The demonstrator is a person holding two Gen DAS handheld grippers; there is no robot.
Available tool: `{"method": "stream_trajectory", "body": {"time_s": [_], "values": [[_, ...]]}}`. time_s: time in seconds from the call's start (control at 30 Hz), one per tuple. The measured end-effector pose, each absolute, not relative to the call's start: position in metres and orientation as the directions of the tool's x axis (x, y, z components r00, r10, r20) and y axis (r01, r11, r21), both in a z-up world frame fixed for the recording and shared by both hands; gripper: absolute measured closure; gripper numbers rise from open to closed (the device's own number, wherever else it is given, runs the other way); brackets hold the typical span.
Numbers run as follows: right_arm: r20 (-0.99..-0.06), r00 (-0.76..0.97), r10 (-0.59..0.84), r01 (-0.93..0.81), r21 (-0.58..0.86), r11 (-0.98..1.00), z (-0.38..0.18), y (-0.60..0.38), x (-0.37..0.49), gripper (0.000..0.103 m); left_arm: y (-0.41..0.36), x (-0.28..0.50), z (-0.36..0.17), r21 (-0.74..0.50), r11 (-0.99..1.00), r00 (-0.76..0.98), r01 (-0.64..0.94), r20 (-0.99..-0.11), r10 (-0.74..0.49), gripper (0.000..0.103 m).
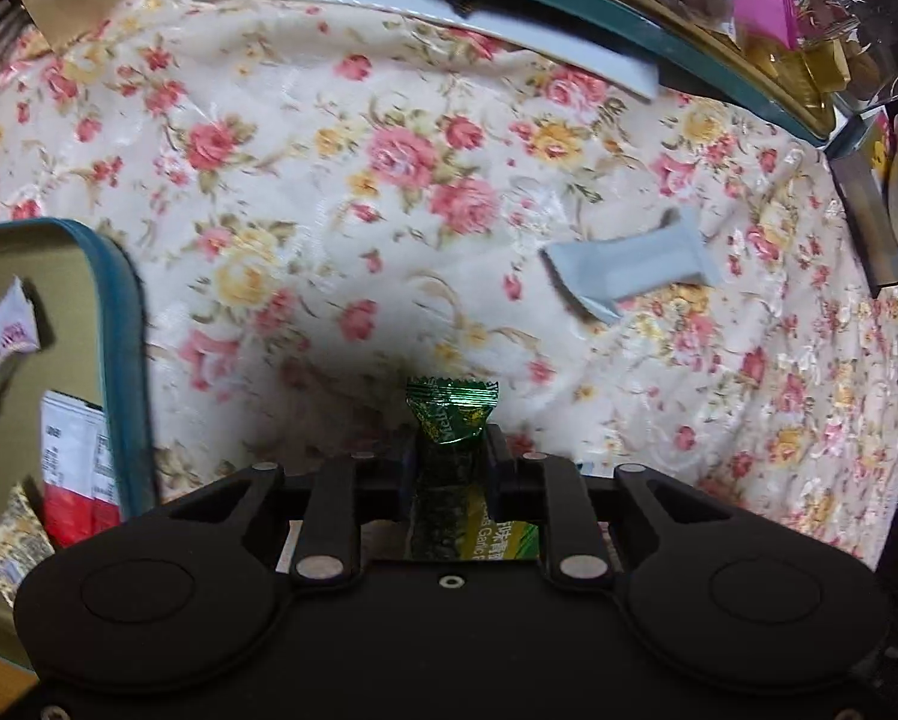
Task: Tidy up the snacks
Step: 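Grasp the grey-white packet with the right gripper while the left gripper lifts the green candy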
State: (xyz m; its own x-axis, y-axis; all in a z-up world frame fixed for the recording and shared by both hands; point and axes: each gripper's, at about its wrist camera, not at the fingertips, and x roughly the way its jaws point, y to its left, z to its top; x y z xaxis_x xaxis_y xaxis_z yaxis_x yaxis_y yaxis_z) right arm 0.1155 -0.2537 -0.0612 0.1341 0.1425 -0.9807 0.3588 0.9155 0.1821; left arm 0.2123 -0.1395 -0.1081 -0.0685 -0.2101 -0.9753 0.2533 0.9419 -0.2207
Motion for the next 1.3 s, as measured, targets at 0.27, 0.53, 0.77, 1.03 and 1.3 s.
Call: {"method": "stream_trajectory", "body": {"time_s": [0.27, 0.53, 0.77, 1.03, 1.3], "values": [[-0.978, 0.204, 0.037, 0.396, 0.117, 0.911, -0.055, -0.256, 0.114, 0.056, -0.15, 0.212, -0.102, -0.197, 0.957, -0.049, 0.213, -0.98, -0.191, 0.077], [-0.967, 0.238, 0.088, 0.585, 0.215, 0.782, -0.054, -0.314, 0.127, 0.056, -0.14, 0.231, -0.056, -0.204, 0.968, -0.004, 0.146, -0.979, -0.206, 0.078], [-0.953, 0.295, 0.066, 0.666, 0.255, 0.701, -0.054, -0.326, 0.142, 0.056, -0.146, 0.219, -0.019, -0.148, 0.955, 0.052, 0.257, -0.985, -0.167, 0.078], [-0.947, 0.317, 0.046, 0.701, 0.267, 0.661, -0.058, -0.317, 0.165, 0.056, -0.141, 0.217, -0.019, -0.144, 0.948, 0.027, 0.285, -0.987, -0.158, 0.078], [-0.965, 0.261, 0.038, 0.748, 0.227, 0.624, -0.081, -0.307, 0.183, 0.057, -0.13, 0.222, -0.019, -0.13, 0.955, 0.023, 0.267, -0.99, -0.141, 0.078]]}}
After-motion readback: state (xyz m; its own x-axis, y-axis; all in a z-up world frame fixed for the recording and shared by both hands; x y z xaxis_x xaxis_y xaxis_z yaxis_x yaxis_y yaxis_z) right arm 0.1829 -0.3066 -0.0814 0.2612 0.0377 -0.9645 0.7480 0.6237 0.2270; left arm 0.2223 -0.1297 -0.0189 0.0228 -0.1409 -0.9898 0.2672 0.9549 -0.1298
